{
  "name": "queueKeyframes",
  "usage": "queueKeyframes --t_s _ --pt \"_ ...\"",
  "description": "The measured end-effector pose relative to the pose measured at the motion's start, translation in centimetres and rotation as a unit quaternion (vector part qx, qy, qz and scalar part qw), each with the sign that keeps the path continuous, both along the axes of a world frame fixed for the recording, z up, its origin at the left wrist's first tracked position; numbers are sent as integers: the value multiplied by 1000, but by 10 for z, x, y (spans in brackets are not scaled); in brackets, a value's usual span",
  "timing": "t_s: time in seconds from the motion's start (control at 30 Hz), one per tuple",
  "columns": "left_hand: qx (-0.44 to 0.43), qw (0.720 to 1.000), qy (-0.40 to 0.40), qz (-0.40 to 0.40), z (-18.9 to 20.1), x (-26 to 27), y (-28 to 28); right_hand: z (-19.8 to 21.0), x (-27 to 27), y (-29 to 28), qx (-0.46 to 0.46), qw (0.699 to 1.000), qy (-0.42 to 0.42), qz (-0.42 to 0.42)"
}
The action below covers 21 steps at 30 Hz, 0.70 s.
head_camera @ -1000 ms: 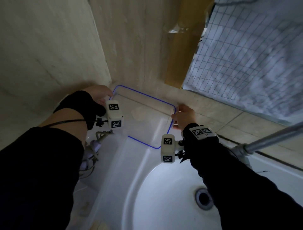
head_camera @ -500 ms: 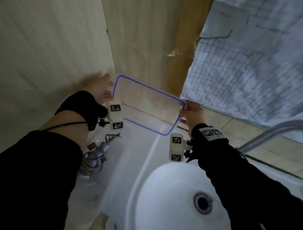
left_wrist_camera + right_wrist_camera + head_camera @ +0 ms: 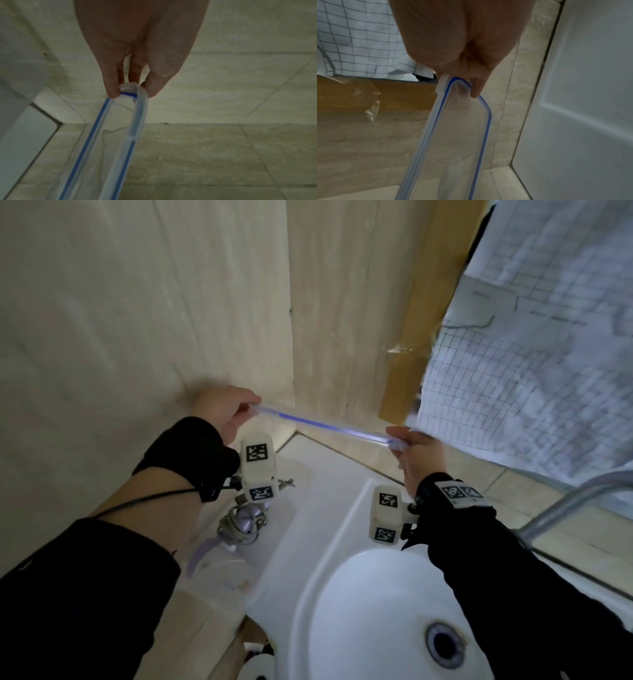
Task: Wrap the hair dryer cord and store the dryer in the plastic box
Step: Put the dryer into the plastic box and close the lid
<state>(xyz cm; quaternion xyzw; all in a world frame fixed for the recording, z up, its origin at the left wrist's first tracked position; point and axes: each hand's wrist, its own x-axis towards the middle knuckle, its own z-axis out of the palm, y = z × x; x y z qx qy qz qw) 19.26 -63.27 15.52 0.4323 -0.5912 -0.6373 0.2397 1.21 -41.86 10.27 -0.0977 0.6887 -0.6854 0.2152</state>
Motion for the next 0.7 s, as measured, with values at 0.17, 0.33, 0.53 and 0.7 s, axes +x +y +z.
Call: queueKeyframes --t_s 0.17,0.33,0.53,0.7 --pt "-34 999 7 11 4 43 33 -3 5 0 74 995 -7 61" --pt "68 993 46 87 0 73 64 -6 11 -6 124 982 10 141" --pt "106 987 28 120 -23 120 100 10 23 -34 125 969 2 212" --pt "82 983 -24 164 -38 158 121 14 43 -73 147 947 42 284"
